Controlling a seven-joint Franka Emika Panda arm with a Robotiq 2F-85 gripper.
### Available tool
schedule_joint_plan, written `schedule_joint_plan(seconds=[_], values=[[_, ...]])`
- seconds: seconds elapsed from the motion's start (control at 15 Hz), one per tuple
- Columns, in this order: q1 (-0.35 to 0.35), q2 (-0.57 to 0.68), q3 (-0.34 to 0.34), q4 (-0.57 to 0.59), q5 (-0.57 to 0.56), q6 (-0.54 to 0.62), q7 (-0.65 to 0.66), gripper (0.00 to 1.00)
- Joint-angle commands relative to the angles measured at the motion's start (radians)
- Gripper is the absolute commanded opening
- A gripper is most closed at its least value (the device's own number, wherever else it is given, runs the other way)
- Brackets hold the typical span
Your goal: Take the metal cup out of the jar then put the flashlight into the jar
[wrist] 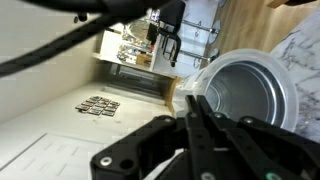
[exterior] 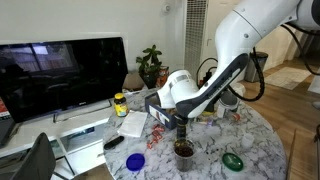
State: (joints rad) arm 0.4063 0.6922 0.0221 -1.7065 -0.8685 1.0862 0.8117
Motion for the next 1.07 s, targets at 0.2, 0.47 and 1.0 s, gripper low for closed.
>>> schedule_joint_plan(seconds=[0.2,0.47,1.0], values=[[-0.005,0.042,0.036,0.013,-0.135,-0.132,0.066,0.01],[-0.008,0.054,0.045,0.024,-0.165,-0.196,0.095,0.01],[-0.064,0.061,0.104,0.035,-0.081,-0.194,0.029,0.01]])
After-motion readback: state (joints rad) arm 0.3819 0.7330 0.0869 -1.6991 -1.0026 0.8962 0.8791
